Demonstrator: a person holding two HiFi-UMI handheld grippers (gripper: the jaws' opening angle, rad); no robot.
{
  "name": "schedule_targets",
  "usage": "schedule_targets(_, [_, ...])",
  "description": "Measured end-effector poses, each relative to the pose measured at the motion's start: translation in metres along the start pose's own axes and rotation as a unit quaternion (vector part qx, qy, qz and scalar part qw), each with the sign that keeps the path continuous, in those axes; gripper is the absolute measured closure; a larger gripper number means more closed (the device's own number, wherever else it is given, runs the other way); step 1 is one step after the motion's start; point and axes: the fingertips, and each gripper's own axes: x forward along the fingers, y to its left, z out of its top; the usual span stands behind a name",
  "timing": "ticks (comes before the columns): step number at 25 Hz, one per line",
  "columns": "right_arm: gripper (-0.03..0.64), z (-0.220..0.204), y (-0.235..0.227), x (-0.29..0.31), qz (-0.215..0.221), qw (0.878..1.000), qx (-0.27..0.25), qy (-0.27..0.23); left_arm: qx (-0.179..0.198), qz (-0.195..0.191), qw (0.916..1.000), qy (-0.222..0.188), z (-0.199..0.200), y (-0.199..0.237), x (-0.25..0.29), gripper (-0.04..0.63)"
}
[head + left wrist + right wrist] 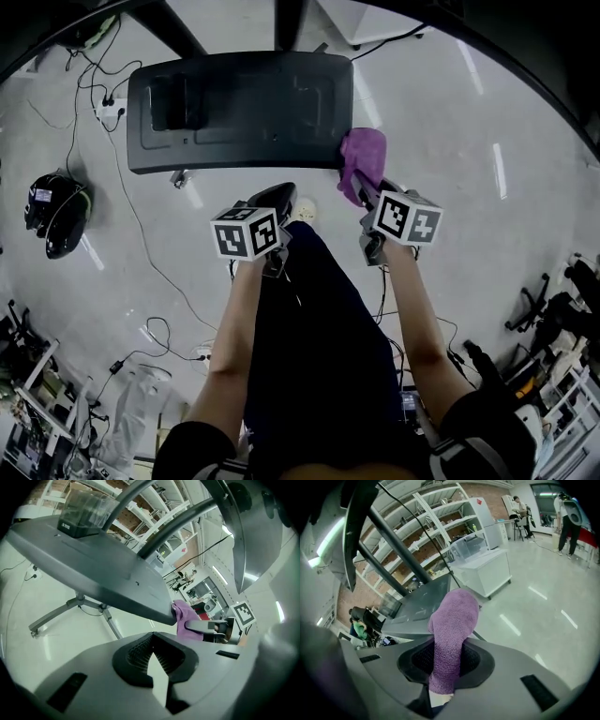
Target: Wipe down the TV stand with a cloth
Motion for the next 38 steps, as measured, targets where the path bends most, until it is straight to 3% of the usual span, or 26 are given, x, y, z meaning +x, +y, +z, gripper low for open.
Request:
schedule_targets(5, [0.528,-0.007,0.026,-0.009,0.044,0.998,0.009,-0.05,0.008,0.003,0.9999,-0.014,0.001,0.014,-0.029,0.588])
schedule_targets(9, [0.528,-0.026,0.084,-0.008,0.074,0.992,-0.063,-0.077,0.009,0.012,0.999,-0.043,-0.002,0.035,-0.074,0.589])
schedule_targets(15, [0.528,-0.076,0.175,0.022,0.137,0.982,-0.107,-0.073,-0.025,0.015,0.9961,-0.083,-0.018,0.079,-0.134,0.588])
schedule_targets(19, [0.528,-0.105,0.216,0.045,0.165,0.974,-0.144,-0.058,-0.027,0.02,0.995,-0.094,-0.028,0.104,-0.149,0.588])
schedule_targets(25, [0.528,-0.142,0.254,0.083,0.219,0.948,-0.23,-0.033,-0.031,0.037,0.9935,-0.103,-0.041,0.144,-0.142,0.589])
schedule_targets(30, [0.528,-0.173,0.257,0.136,0.232,0.912,-0.339,-0.007,-0.052,0.041,0.9895,-0.128,-0.051,0.19,-0.118,0.588])
schedule_targets(38, [0.528,-0.196,0.24,0.223,0.25,0.883,-0.397,0.011,-0.085,0.068,0.9799,-0.168,-0.067,0.268,-0.083,0.589])
